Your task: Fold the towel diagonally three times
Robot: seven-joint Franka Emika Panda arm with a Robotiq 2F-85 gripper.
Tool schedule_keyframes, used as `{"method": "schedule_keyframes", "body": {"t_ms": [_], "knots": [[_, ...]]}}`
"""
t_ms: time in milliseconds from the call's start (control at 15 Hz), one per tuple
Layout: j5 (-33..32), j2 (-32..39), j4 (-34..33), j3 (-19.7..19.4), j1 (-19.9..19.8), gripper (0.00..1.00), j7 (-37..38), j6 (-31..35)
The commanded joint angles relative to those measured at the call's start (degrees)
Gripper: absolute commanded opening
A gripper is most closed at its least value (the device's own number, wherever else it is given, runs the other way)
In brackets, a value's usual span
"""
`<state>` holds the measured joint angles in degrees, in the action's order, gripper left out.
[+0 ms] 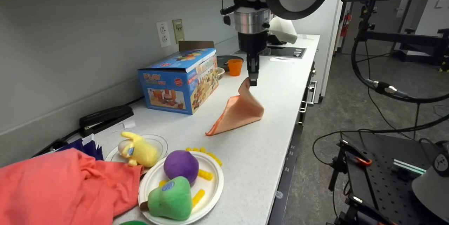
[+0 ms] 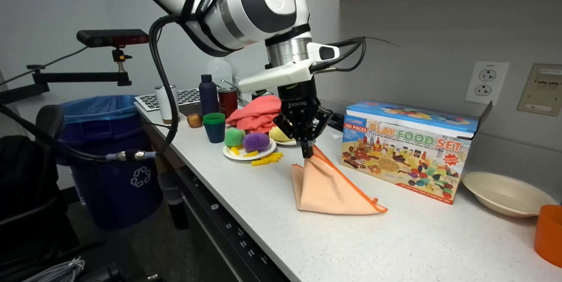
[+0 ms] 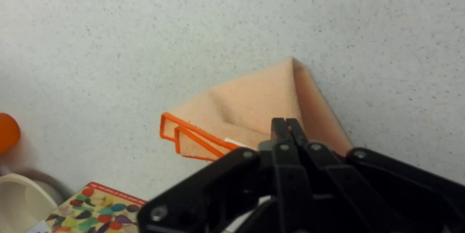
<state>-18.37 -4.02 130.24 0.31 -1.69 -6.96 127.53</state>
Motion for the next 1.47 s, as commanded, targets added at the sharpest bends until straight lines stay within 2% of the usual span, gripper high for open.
{"method": "schedule_keyframes", "body": {"t_ms": [0, 867, 933, 1333, 1400], "knots": [[-0.72, 0.26, 2.08, 1.32, 1.82, 0.01, 1.78, 4.11], [-1.22, 0.57, 5.90, 2.84, 3.27, 0.01, 2.28, 11.33], [-1.95, 5.53, 2.48, 3.24, 3.52, 0.01, 3.88, 12.64], [-4.23, 11.07, -1.32, 3.28, 4.80, 0.01, 10.30, 16.36], [-5.50, 11.71, -1.74, 2.98, 5.13, 0.27, 11.70, 17.26]]}}
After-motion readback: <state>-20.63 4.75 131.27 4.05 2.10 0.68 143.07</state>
